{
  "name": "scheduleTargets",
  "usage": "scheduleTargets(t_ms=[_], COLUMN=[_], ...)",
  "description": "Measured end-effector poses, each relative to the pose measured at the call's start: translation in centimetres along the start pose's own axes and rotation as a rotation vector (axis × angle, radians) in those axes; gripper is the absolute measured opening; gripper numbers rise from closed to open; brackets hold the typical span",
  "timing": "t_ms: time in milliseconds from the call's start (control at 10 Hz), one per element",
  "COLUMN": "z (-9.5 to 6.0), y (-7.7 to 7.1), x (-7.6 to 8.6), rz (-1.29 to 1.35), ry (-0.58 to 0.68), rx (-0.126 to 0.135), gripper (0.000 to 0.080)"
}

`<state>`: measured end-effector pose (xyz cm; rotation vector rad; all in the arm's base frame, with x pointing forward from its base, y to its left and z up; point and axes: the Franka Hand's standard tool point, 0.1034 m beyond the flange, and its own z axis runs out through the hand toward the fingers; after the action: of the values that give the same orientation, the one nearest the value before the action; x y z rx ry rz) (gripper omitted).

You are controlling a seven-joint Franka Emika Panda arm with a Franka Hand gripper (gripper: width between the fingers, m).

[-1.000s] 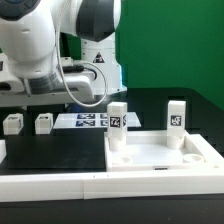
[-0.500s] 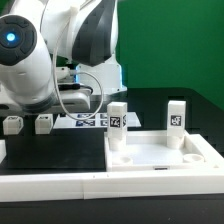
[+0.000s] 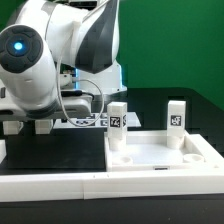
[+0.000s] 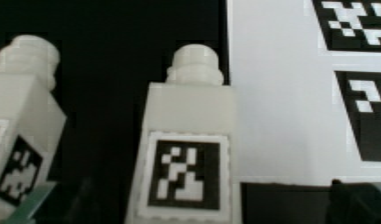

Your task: Assemble square table

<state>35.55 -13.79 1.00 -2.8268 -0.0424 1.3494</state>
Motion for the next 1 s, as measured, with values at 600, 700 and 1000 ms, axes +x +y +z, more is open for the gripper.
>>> scheduleTargets(t_ms=[600, 700, 1000], z=[0.51, 0.51, 0.52], y=[-0.1, -0.1, -0.09], x=[-0.13, -0.13, -0.13], rz=[-0.001, -0.001, -0.001], ry=[-0.006, -0.006, -0.006], rx=[0.002, 0.002, 0.003], gripper=[0.0461, 0.0283, 0.0287])
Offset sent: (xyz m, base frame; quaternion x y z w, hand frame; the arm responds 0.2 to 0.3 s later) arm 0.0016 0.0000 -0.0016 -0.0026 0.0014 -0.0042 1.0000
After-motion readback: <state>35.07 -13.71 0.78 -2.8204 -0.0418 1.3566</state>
